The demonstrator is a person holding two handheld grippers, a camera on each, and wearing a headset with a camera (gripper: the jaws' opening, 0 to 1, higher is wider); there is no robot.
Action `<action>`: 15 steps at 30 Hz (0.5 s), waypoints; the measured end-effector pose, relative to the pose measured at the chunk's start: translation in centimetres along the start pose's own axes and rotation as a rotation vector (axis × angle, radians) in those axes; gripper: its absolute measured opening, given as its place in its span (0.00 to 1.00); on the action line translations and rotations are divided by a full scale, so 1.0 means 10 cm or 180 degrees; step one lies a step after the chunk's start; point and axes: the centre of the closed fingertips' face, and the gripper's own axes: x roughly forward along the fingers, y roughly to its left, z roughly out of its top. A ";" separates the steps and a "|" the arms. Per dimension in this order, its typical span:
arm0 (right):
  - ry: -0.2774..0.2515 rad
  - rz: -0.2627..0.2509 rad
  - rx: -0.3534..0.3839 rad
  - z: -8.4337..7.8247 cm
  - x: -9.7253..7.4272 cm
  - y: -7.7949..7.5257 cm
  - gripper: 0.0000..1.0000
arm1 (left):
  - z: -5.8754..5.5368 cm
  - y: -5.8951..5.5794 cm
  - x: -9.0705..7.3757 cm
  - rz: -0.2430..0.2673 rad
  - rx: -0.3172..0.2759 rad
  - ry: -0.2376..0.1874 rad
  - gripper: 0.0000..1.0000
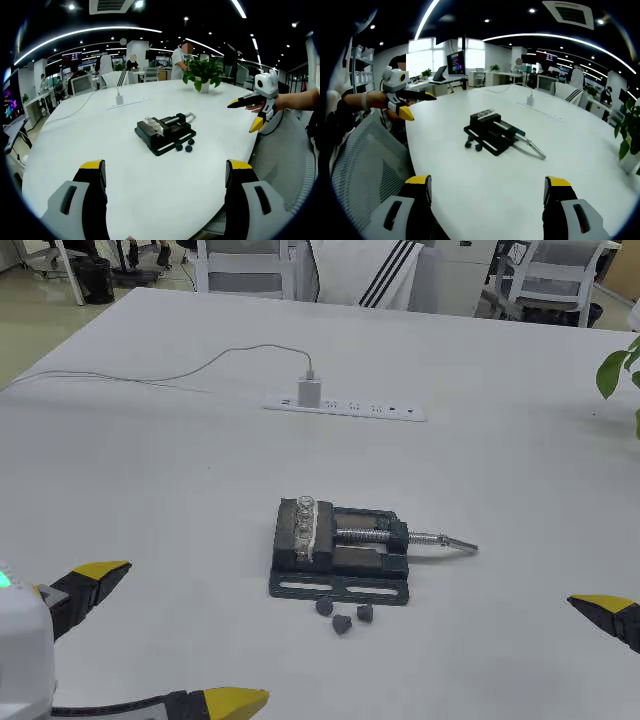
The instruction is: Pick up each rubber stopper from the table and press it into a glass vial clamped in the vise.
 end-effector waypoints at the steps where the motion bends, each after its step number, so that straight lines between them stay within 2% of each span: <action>1: 0.0011 0.0010 -0.0008 -0.01 0.01 0.00 0.90 | 0.00 -0.01 0.01 -0.0003 0.0006 -0.0001 0.99; 4: 0.0021 0.0066 0.0001 -0.02 0.03 0.00 0.87 | 0.00 -0.03 0.03 -0.0010 0.0039 0.0009 0.99; 7: 0.0005 0.0104 -0.0017 -0.01 0.05 0.01 0.90 | 0.01 -0.04 0.03 -0.0020 0.0078 0.0017 0.90; 9: 0.0013 0.0123 -0.0028 0.00 0.07 0.00 0.89 | 0.05 -0.04 0.04 -0.0004 0.0063 -0.0036 0.95; 12: 0.0012 0.0126 -0.0030 0.01 0.11 -0.01 0.89 | 0.06 -0.03 0.05 -0.0018 0.0062 -0.0040 0.94; 15: 0.0021 0.0141 -0.0058 0.02 0.13 -0.01 0.89 | 0.05 -0.02 0.07 -0.0034 0.0036 -0.0017 0.98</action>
